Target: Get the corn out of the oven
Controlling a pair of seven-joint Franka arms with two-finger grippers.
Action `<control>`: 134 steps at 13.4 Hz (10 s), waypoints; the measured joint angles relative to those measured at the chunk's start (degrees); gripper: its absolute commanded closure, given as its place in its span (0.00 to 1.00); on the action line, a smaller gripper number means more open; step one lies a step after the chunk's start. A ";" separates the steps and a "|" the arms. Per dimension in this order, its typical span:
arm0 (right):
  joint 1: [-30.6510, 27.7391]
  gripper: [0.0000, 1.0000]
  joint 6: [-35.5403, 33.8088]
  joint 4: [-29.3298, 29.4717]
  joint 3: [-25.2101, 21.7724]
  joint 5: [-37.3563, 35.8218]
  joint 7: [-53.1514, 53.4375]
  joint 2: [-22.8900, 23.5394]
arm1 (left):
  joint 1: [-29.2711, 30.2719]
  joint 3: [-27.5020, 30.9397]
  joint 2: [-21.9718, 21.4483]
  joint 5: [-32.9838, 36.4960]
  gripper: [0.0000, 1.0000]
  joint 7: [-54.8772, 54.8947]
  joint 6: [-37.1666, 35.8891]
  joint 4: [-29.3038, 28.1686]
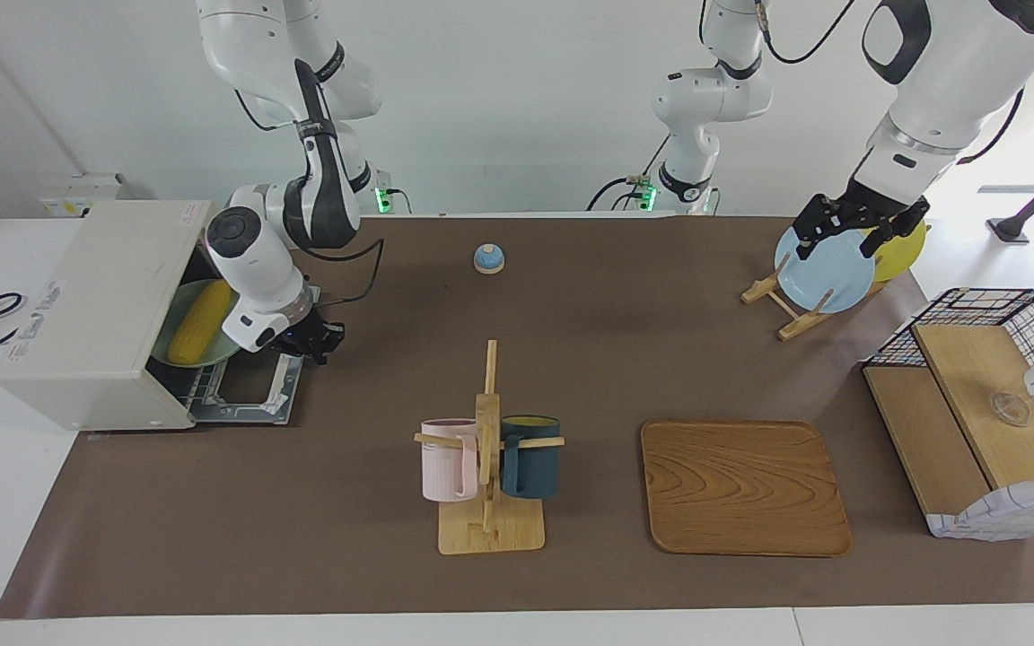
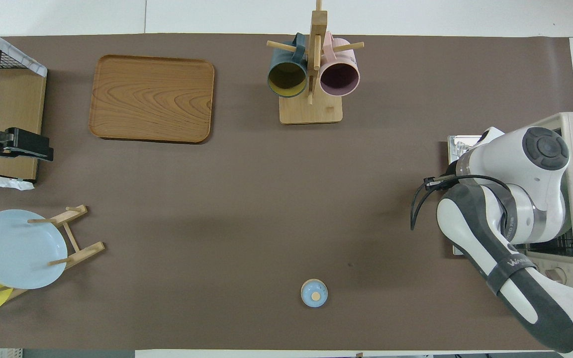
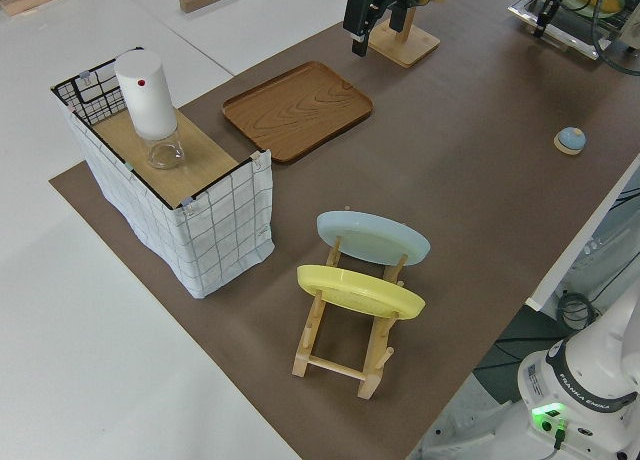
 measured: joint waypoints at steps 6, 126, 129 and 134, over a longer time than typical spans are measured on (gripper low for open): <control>-2.43 0.76 -15.27 6.35 -1.43 -1.74 0.13 -4.98 | 0.13 0.28 0.00 0.00 0.00 0.00 0.01 0.00; -8.56 0.99 -33.21 8.61 -1.33 -17.67 -5.55 -13.42 | -34.25 4.68 19.22 -9.20 1.00 -18.86 28.76 -3.17; -8.53 0.98 -34.93 11.29 -1.24 -17.67 -7.26 -14.45 | -23.00 4.88 20.59 -8.28 1.00 -10.41 25.06 0.50; -8.03 0.87 -40.49 18.43 -0.42 -14.42 -7.71 -14.39 | -13.65 4.80 33.60 -7.56 1.00 -4.83 25.65 12.10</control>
